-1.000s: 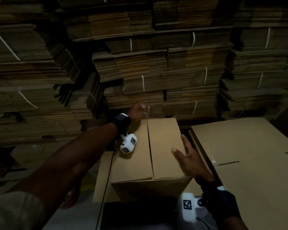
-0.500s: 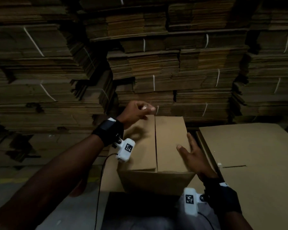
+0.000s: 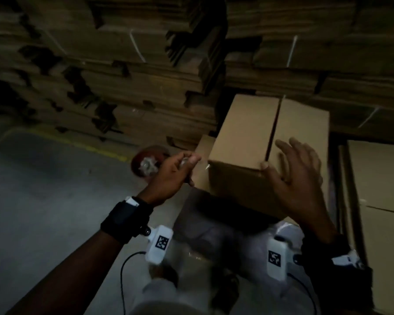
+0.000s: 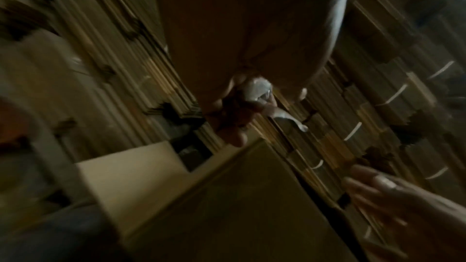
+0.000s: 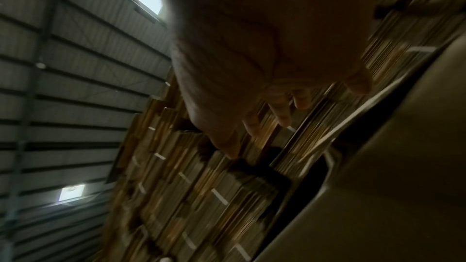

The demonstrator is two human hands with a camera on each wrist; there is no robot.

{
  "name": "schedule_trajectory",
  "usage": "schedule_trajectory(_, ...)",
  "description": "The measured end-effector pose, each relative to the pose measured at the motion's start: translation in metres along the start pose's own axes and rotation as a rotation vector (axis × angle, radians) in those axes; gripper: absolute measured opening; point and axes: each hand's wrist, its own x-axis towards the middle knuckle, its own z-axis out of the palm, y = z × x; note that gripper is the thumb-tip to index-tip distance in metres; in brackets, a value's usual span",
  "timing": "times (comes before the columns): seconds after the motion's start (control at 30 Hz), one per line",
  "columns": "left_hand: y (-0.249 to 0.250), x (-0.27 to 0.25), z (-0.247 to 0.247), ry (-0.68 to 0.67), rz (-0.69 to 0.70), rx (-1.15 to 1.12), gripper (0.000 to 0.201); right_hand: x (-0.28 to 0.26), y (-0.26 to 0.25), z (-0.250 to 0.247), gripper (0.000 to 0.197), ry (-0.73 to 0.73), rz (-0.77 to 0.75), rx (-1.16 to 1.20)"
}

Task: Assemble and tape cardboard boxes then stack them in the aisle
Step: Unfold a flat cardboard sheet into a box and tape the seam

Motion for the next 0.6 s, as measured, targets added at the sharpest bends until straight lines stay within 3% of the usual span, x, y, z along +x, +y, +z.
schedule_trajectory(0.13, -0.031, -0.048, -0.050, 0.046, -0.195, -0.162, 0.036, -0.030, -0.060, 0.050, 0.056, -0.120, -0.145, 0.111)
schedule_trajectory(0.3, -0.057, -0.087, -0.121, 0.178, -0.153, -0.175, 0.037, -0.051, -0.110, 0.151, 0.050, -0.284, -0.238, 0.199)
schedule_trajectory(0.4, -0.075, -0.100, -0.172, 0.212, -0.151, -0.136, 0.016, -0.055, -0.129, 0.219, 0.044, -0.353, -0.187, 0.302)
schedule_trajectory(0.53, -0.102, -0.105, -0.236, 0.276, -0.184, -0.082, 0.019, -0.050, -0.151, 0.295, 0.035, -0.394, -0.134, 0.331)
schedule_trajectory(0.6, -0.113, -0.103, -0.261, 0.277, -0.199, -0.063, 0.008, -0.044, -0.163, 0.322, 0.034, -0.431, -0.111, 0.314)
